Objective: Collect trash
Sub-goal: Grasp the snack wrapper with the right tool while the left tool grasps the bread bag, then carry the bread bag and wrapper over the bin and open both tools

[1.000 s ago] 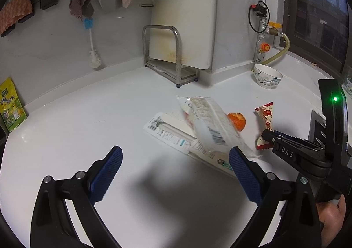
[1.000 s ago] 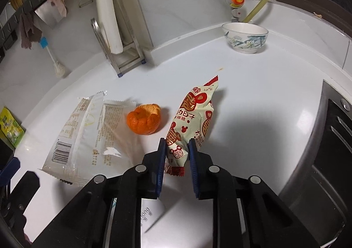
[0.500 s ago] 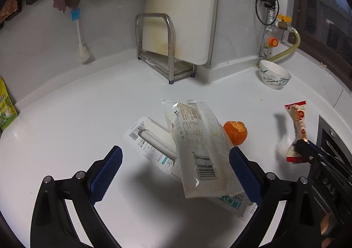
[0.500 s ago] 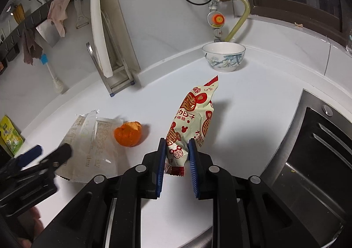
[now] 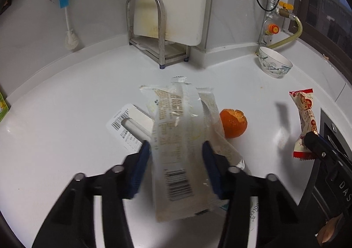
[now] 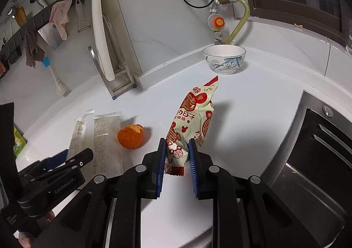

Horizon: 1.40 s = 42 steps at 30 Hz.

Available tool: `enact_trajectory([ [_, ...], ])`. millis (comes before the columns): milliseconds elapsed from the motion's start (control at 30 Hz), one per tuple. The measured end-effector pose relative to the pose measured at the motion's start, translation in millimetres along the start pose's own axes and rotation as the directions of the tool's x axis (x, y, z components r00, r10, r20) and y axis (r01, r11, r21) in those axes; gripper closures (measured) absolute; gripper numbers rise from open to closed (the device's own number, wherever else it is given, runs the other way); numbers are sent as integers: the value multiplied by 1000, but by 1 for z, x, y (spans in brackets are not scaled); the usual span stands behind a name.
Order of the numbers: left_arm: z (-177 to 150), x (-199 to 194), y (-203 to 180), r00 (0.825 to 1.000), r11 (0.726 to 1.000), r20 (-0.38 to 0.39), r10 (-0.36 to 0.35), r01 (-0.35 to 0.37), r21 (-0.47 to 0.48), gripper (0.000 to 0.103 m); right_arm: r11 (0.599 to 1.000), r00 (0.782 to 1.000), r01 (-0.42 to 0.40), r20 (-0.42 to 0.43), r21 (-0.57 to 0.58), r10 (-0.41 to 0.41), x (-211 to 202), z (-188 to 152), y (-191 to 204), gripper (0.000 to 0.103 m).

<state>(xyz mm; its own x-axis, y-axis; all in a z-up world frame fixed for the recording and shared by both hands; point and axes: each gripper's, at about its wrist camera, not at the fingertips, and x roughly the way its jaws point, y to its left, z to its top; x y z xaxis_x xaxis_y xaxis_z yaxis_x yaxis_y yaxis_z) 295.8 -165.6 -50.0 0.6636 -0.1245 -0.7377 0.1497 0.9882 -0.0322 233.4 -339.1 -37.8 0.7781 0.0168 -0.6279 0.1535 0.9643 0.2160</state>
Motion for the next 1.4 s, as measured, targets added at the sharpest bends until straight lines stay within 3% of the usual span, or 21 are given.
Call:
enact_trajectory([
  [200, 0, -3, 2, 1000, 1000, 21, -11, 11, 4, 91, 1000, 1000, 0, 0, 0, 0, 0, 0, 0, 83],
  [300, 0, -9, 2, 999, 1000, 36, -22, 22, 7, 97, 1000, 1000, -1, 3, 1, 1, 0, 1, -1, 83],
  [800, -13, -61, 26, 992, 1000, 123, 24, -26, 9, 98, 1000, 999, -7, 31, -24, 8, -15, -2, 10, 83],
  [1033, -30, -94, 50, 987, 999, 151, 50, -51, 3, 98, 999, 998, -16, 61, -51, 19, -49, -22, 23, 83],
  [1400, -78, -174, 80, 981, 1000, 192, 14, -12, -12, 98, 999, 996, -40, 76, -29, 42, -134, -80, 38, 83],
])
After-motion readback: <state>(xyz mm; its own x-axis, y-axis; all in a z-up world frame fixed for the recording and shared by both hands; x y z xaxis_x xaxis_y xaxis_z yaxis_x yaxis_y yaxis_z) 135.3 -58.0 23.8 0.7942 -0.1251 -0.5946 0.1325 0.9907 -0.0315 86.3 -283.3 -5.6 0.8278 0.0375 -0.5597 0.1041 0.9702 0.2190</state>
